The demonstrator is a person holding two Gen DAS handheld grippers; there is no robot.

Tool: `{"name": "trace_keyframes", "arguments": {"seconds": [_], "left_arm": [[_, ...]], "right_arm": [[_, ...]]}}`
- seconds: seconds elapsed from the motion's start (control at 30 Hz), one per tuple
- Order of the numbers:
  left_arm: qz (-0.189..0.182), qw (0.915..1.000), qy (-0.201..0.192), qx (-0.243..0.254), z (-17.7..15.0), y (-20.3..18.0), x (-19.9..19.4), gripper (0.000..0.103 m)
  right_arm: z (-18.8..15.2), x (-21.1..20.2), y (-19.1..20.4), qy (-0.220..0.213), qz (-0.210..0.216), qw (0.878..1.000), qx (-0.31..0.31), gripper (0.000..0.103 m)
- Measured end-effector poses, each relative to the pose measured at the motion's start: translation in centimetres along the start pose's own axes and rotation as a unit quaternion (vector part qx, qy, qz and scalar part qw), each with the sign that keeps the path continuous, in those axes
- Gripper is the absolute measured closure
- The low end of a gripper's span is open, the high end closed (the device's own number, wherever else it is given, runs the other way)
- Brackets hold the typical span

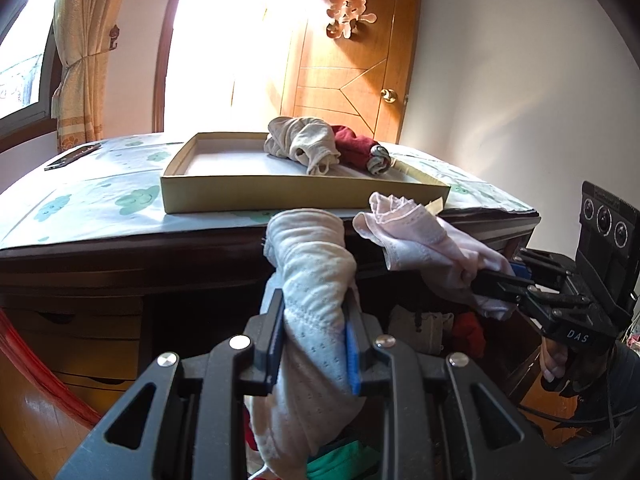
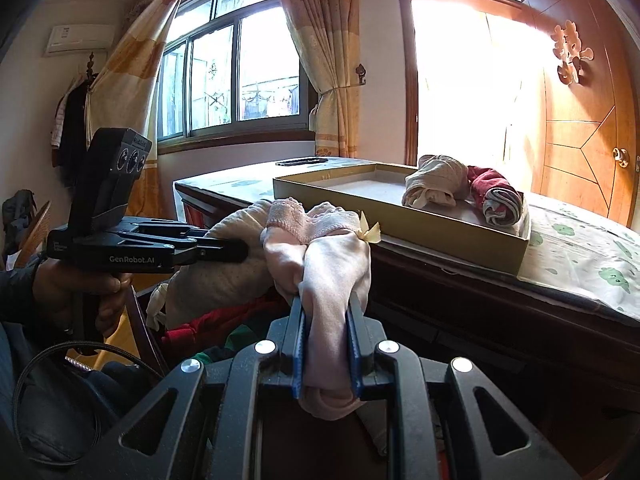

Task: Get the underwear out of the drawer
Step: 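Lift both held garments out of the drawer toward the beige tray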

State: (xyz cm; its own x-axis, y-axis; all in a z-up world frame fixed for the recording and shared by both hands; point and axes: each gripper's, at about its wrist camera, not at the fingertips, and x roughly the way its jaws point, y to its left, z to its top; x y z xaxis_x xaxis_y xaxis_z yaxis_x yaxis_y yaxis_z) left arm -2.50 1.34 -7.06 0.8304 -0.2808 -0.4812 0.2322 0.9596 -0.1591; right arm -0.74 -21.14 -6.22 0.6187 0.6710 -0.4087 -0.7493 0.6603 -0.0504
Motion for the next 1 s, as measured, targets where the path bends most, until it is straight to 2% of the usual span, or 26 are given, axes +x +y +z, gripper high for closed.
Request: {"name": "trace_keyframes", "arguments": {"seconds": [0.47, 1.0], "left_arm": [[-0.009, 0.9993, -0.036, -0.001, 0.3, -0.4, -1.1, 0.079], [0.002, 0.9963, -0.085, 0.017, 0.9, -1.1, -2.7, 0.079]], "right_arm": [[-0.1, -0.7, 0.0, -0.028, -0.005, 1.000, -0.007, 0.084], [0.0, -1.7, -0.1, -0.069, -0.021, 0.997, -0.006, 0.084]]}}
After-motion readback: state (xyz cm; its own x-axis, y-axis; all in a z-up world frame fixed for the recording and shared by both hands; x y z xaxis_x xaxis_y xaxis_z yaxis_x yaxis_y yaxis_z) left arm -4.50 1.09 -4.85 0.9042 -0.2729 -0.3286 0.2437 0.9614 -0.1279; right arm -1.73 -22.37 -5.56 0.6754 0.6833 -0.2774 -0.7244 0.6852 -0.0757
